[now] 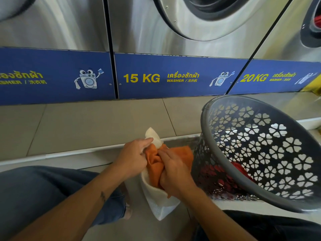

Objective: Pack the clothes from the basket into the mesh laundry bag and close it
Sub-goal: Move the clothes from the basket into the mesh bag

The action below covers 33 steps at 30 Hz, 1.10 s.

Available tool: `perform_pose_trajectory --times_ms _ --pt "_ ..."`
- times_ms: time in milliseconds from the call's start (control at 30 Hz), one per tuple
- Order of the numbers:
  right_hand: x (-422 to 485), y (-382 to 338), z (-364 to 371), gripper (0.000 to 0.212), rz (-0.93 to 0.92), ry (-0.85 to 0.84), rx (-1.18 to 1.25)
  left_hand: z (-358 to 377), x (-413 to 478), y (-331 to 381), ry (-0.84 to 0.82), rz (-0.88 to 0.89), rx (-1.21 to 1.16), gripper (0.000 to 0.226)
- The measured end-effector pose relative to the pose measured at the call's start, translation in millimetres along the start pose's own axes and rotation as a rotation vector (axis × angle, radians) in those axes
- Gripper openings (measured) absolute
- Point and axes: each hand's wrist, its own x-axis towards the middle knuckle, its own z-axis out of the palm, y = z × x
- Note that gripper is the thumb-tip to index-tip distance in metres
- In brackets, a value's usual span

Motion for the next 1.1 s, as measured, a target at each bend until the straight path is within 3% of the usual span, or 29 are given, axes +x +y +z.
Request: perform_pose_trajectory --times_ms 67,200,267,333,467,500,600,733,867,933,1033,1100 --pt "1.0 12.6 29.0 0.053 -0.009 -0.114 -0.049 0.2 -2.2 -0.4 -0.027 0.014 0.039 0.055" --pt "-9.4 27.5 71.9 0.072 0.155 -0.404 0.1 4.7 -6.2 -0.7 -0.107 0.069 0.158 0.062" --pt "-3.0 30.1 68.2 0.05 0.206 -0.463 0.118 5.0 -5.3 -1.2 -0.135 0.073 0.198 0.064" --pt "5.6 32.0 58.0 0.025 0.193 -0.397 0.188 2.1 -1.2 -1.1 -0.132 0.072 0.217 0.064" --pt "-1.8 48.9 29.8 0.037 0.063 0.054 0.097 -0.2 3.1 -2.7 -0.15 0.034 0.25 0.064" --pt "-6.8 52.4 23.2 0.044 0.126 0.062 0.047 0.7 2.3 -3.5 -0.158 0.023 0.249 0.065" --pt "-17.8 55.6 22.8 0.058 0.306 -0.131 0.048 3.3 -0.2 -2.8 -0.175 0.022 0.252 0.067" --pt "-18.6 36.7 45.4 0.065 0.14 -0.054 -0.008 3.5 -1.3 -0.6 -0.173 0.032 0.229 0.07" --pt "-6.2 17.5 74.9 0.053 -0.128 0.058 0.065 3.9 -1.2 -2.6 -0.138 0.074 0.199 0.068" --pt "-6.0 22.0 82.8 0.062 -0.078 -0.104 0.092 4.8 -2.4 -5.9 -0.135 0.086 0.203 0.068" --pt "-4.4 47.9 78.5 0.078 0.165 -0.428 -0.014 7.4 -3.6 -12.2 -0.135 0.078 0.213 0.067" --pt "2.9 63.9 72.7 0.081 0.307 -0.434 0.034 10.5 -3.1 -14.6 -0.163 0.084 0.243 0.071"
